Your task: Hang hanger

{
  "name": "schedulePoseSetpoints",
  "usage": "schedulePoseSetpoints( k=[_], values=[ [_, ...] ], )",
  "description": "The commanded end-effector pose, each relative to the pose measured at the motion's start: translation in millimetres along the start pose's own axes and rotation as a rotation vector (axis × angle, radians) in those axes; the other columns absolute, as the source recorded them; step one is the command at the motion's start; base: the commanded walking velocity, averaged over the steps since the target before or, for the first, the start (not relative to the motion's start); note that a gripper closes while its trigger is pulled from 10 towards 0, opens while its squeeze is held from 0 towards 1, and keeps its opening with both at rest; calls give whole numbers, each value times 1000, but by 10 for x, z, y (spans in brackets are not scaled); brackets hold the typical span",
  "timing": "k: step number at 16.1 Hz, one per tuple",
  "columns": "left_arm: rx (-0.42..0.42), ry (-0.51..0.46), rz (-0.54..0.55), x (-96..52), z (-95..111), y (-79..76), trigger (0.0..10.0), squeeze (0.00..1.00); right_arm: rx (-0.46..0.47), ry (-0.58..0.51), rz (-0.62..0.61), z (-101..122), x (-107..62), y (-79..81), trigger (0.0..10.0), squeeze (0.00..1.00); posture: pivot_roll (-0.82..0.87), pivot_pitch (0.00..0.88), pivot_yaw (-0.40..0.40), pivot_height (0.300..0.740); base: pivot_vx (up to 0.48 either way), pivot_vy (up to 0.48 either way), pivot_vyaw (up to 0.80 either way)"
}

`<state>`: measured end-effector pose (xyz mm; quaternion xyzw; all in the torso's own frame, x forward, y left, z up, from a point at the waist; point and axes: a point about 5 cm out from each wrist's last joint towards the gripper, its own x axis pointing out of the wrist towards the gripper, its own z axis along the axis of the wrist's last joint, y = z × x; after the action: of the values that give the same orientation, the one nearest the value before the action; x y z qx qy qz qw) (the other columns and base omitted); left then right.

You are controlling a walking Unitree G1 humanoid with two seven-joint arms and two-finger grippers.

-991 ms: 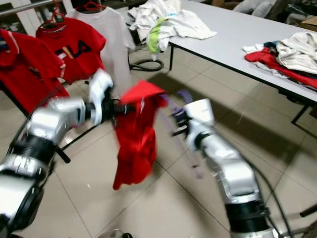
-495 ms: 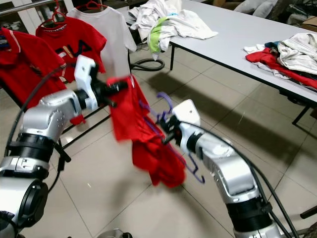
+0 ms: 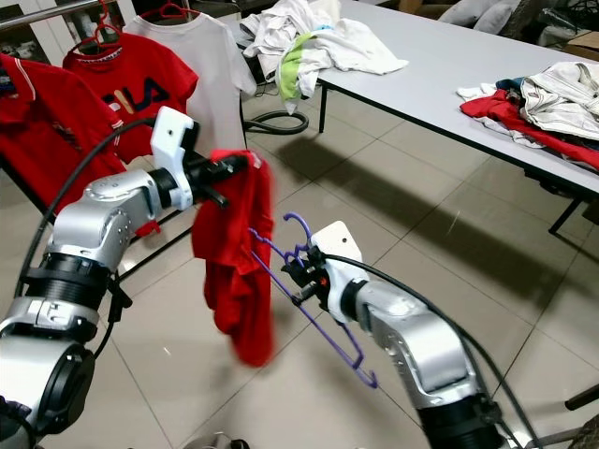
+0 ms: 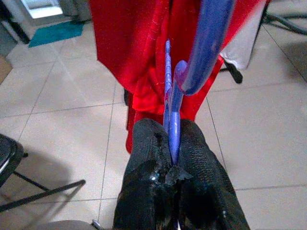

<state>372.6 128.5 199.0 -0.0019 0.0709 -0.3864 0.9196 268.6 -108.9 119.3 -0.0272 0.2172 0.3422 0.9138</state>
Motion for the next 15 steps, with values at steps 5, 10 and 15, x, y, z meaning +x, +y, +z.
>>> schedulePoseSetpoints(
  k=[5, 10, 15],
  values=[
    [147, 178, -152, -133, -78, -71, 0, 0, 75, -32, -81, 43, 48, -62, 0, 0, 7, 0, 95, 740, 0, 0, 0],
    [114, 94, -183, -113, 111, -112, 0, 0, 91, -35, -103, 37, 67, -55, 0, 0, 2, 0, 101, 740, 0, 0, 0],
    [56, 51, -280, -78, 246, -264, 0, 0, 90, 1, -187, -49, 180, -73, 0, 0, 10, 0, 101, 740, 0, 0, 0]
  ],
)
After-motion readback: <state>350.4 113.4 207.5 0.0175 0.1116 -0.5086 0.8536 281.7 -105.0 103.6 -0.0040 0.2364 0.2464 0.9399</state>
